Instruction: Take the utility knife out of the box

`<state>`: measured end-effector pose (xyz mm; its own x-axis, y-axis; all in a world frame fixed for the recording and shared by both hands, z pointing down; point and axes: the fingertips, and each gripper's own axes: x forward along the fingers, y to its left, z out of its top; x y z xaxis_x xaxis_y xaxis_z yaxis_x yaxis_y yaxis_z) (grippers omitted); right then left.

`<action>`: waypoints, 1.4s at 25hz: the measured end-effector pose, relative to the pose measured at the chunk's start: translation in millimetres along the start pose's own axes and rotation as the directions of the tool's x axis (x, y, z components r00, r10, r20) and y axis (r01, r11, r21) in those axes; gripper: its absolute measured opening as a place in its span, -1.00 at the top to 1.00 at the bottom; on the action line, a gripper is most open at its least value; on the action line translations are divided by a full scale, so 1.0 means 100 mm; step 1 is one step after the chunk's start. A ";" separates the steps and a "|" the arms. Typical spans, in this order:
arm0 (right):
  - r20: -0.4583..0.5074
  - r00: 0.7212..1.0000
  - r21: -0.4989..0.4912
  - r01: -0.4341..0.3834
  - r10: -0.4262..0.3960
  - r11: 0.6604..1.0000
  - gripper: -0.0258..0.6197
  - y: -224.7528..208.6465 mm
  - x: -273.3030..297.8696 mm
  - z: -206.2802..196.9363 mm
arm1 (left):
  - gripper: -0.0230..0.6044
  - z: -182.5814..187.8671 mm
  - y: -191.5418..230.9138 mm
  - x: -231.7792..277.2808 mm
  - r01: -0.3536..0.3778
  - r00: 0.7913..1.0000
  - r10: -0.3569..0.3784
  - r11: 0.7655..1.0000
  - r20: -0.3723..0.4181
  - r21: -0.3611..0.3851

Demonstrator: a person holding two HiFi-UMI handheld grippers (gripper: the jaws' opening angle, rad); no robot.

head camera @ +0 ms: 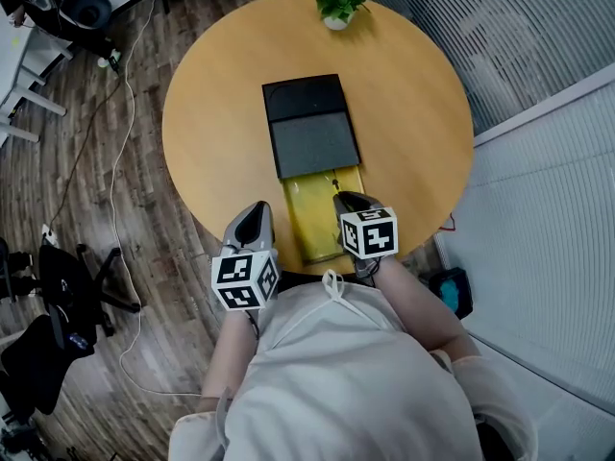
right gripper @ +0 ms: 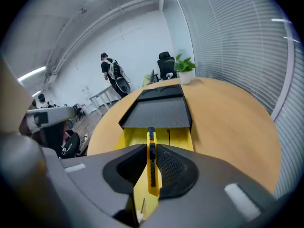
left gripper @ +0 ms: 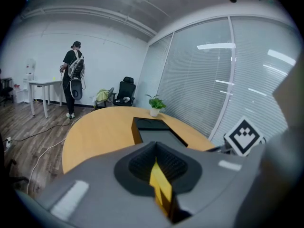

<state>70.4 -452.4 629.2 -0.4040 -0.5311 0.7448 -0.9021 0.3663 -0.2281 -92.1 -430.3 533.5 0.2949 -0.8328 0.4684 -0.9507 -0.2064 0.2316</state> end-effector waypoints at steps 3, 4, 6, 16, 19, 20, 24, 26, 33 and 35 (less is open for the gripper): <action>0.108 0.994 -0.018 -0.028 0.030 0.999 0.72 0.10 -0.30 0.33 | 0.91 0.17 -0.07 0.00 0.010 0.999 -0.010 1.000 0.038 0.014; 0.142 0.989 -0.026 -0.034 0.038 0.999 0.72 0.13 -0.40 0.43 | 0.91 0.24 -0.11 -0.02 0.014 0.998 -0.015 1.000 0.055 0.020; 0.206 0.977 -0.043 -0.042 0.050 0.998 0.72 0.18 -0.61 0.63 | 0.91 0.38 -0.17 -0.05 0.023 0.996 -0.026 0.999 0.090 0.035; 0.429 0.898 -0.105 -0.056 0.096 0.993 0.72 0.39 -1.41 1.23 | 0.91 1.07 -0.46 -0.34 0.040 0.964 -0.067 0.993 0.256 0.111; 0.452 0.887 -0.123 -0.045 0.096 0.991 0.72 0.43 -1.52 1.28 | 0.91 1.17 -0.50 -0.41 0.038 0.958 -0.073 0.991 0.278 0.130; 0.457 0.884 -0.127 -0.042 0.096 0.991 0.72 0.44 -1.54 1.29 | 0.91 1.19 -0.50 -0.43 0.037 0.956 -0.074 0.990 0.282 0.133; 0.463 0.881 -0.129 -0.044 0.100 0.991 0.73 0.44 -1.55 1.30 | 0.91 1.20 -0.51 -0.43 0.039 0.956 -0.077 0.990 0.283 0.137; 0.460 0.882 -0.138 -0.045 0.104 0.989 0.73 0.43 -1.52 1.28 | 0.91 1.17 -0.51 -0.40 0.039 0.958 -0.076 0.990 0.277 0.138; 0.464 0.880 -0.164 -0.026 0.100 0.986 0.73 0.43 -1.52 1.28 | 0.91 1.19 -0.56 -0.39 0.049 0.958 -0.086 0.989 0.275 0.138; 0.466 0.879 -0.160 -0.026 0.098 0.987 0.73 0.41 -1.52 1.29 | 0.91 1.20 -0.58 -0.39 0.051 0.957 -0.089 0.989 0.275 0.140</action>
<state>75.7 -455.2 425.6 -0.5147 -0.7869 0.3403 -0.8555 0.4972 -0.1442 -59.9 -447.6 399.8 0.3403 -0.9202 0.1934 -0.9383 -0.3190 0.1333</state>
